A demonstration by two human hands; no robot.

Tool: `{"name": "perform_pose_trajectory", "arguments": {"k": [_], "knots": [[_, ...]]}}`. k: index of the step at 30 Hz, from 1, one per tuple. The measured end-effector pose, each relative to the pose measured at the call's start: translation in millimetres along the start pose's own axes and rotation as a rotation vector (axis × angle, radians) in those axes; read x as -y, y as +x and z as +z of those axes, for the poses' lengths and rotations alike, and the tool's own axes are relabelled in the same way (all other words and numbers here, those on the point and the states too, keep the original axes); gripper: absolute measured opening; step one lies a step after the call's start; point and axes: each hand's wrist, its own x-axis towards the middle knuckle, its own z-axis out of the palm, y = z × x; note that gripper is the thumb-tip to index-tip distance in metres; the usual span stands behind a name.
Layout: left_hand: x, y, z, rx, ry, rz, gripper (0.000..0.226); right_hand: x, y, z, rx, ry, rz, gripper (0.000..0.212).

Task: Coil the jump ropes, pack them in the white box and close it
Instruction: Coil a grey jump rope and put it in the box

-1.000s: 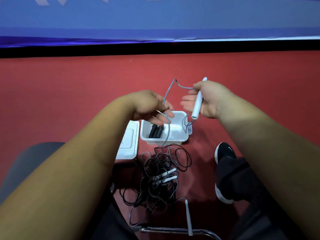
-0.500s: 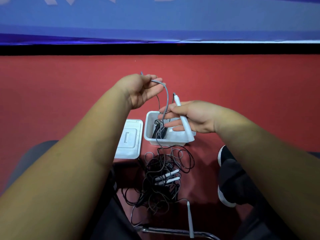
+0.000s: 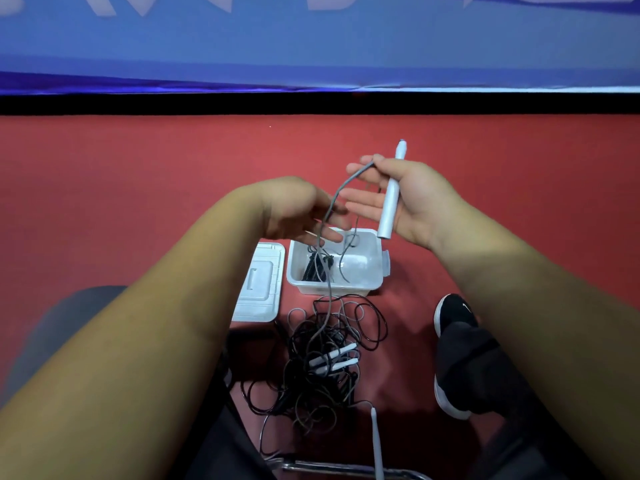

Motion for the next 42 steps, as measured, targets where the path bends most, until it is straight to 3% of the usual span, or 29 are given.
{"name": "perform_pose_trajectory", "arguments": {"k": [6, 10, 12, 15, 20, 23, 29, 33, 37, 39, 42], "knots": [[1.5, 0.0, 1.1, 0.078, 0.083, -0.021, 0.040, 5.4, 6.2, -18.6, -0.154, 0.281, -0.061, 0.019], [1.1, -1.7, 0.2, 0.107, 0.097, 0.017, 0.037, 2.1, 10.6, -24.4, -0.214, 0.287, -0.084, 0.021], [-1.0, -3.4, 1.4, 0.105, 0.023, 0.032, 0.035, 0.2, 12.1, -22.8, -0.249, 0.203, -0.069, 0.022], [-7.3, -7.3, 3.2, 0.079, -0.145, 0.062, 0.032, -4.6, 14.5, -21.0, -0.259, -0.109, 0.078, 0.029], [-19.2, -12.9, -4.1, 0.003, -0.537, 0.161, 0.026, -21.6, 8.0, -15.7, -0.065, -0.446, 0.323, 0.019], [-21.5, -11.8, -13.2, -0.066, -0.727, 0.253, 0.024, -31.5, 2.7, -14.0, 0.107, -0.655, 0.402, 0.028], [-13.8, -3.5, -32.9, -0.281, -0.909, 0.330, 0.026, -34.9, 2.6, -6.8, 0.163, -0.648, 0.327, 0.026], [-12.2, 0.9, -39.4, -0.313, -0.837, 0.260, 0.025, -30.1, 2.0, -3.8, 0.119, -0.562, 0.244, 0.022], [-5.3, 6.7, -35.6, -0.332, -0.583, 0.041, 0.029, -20.3, -2.3, 1.2, 0.076, -0.368, 0.186, 0.022], [1.1, 8.8, -29.5, -0.295, -0.408, -0.061, 0.028, -14.8, -1.7, 3.4, 0.044, -0.234, 0.149, 0.019], [9.1, 12.6, -14.5, -0.145, -0.109, -0.075, 0.034, -5.1, -0.8, 6.1, -0.011, 0.016, 0.064, 0.019]]}}
